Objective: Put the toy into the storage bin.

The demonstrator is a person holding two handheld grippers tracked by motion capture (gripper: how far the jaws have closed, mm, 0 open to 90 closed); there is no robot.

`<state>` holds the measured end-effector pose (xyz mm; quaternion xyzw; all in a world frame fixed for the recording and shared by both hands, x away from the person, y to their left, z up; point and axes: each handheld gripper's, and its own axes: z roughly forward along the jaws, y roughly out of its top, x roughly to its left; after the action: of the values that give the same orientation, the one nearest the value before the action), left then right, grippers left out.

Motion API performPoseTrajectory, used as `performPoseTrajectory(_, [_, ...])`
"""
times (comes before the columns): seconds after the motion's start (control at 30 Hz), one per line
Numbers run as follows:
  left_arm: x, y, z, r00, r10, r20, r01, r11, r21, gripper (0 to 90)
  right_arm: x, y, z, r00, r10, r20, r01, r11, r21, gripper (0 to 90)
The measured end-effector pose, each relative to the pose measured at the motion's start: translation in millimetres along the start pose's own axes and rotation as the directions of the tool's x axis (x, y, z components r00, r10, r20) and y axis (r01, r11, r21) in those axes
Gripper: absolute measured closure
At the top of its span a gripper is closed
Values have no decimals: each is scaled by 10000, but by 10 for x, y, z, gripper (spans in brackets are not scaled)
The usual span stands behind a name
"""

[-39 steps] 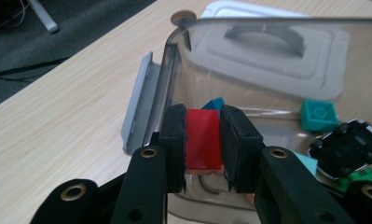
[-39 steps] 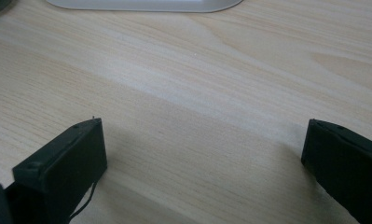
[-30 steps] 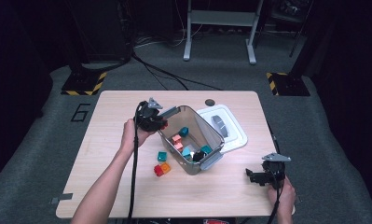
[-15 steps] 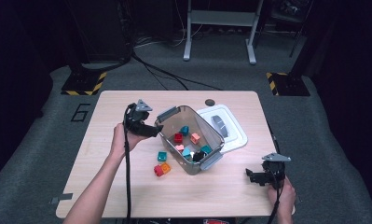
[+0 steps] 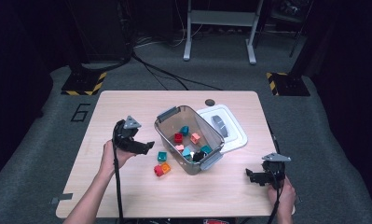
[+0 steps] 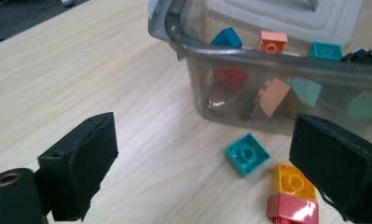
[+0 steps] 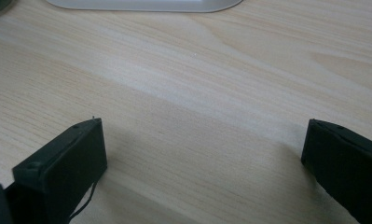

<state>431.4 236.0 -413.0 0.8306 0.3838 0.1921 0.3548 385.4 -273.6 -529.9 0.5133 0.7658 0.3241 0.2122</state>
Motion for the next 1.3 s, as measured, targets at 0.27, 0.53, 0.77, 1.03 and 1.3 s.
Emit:
performPoseTrajectory(0.27, [-102, -252, 89, 9990, 219, 391, -227, 9996, 192, 39, 0, 0, 0, 10000, -1, 1, 1, 10000, 0, 0])
performPoseTrajectory(0.53, [-198, -441, 183, 9972, 381, 637, -400, 9988, 277, 25, 0, 0, 0, 10000, -1, -2, 1, 10000, 2, 0])
performPoseTrajectory(0.77, [-296, -568, 275, 9943, 367, 1001, -411, 9983, 424, 24, 0, 0, 0, 10000, -4, -2, 4, 10000, 2, 0])
performPoseTrajectory(1.03, [-402, -644, 368, 9899, 400, 1363, -459, 9981, 404, 63, 0, 0, 0, 10000, -4, -2, 4, 10000, 2, 0])
performPoseTrajectory(1.3, [-503, -674, 478, 9830, 635, 1723, -752, 9952, 620, 227, -1, 0, 0, 10000, -4, -1, 4, 10000, 1, 0])
